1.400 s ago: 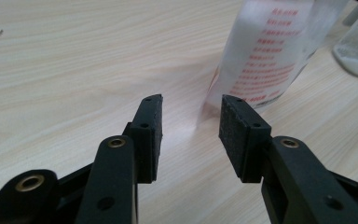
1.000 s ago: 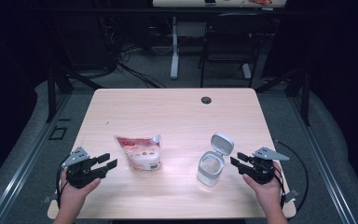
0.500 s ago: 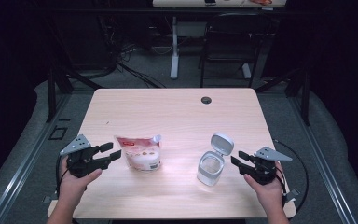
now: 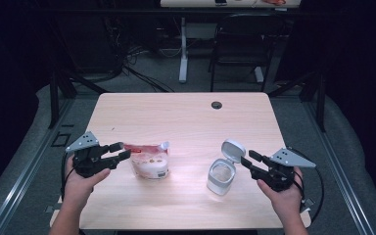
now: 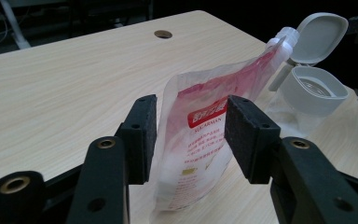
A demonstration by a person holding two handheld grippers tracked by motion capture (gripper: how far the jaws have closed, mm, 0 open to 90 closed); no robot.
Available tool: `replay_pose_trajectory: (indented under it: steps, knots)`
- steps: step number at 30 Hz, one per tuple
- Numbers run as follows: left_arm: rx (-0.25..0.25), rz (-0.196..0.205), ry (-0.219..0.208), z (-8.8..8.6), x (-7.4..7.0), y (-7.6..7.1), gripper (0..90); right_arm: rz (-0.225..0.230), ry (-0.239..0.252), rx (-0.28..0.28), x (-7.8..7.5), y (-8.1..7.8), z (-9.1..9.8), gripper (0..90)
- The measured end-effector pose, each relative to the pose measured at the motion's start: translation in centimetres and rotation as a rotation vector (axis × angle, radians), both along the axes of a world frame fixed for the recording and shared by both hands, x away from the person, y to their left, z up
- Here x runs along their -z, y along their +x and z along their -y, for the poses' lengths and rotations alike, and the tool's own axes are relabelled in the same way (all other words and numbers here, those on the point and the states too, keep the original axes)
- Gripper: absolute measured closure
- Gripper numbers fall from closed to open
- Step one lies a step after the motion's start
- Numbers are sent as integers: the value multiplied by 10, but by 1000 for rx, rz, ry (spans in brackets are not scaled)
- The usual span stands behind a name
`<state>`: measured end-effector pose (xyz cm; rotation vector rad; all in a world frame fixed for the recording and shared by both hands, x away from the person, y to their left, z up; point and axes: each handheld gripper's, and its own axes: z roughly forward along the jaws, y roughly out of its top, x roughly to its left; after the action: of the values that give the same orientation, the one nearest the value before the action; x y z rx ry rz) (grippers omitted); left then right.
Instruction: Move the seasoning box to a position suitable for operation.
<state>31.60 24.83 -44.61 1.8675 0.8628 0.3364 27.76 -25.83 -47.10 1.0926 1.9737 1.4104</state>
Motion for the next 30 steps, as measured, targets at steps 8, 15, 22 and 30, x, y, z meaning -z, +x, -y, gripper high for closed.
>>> replay_pose_trajectory:
  steps: [8, 15, 22, 30]
  knots:
    - [-5, 6, 9, 1, 2, 0, 573, 0, -10, -87, -20, 6, -26, 616]
    - [-1, 3, 15, 0, 7, 2, 588, 3, -31, -160, -24, 20, -64, 643]
    - [-1, -1, 34, 2, 10, 3, 604, -2, -59, -240, -18, 30, -99, 649]
    - [-3, -7, 26, 0, 11, 3, 641, -22, -70, -303, -10, 44, -135, 651]
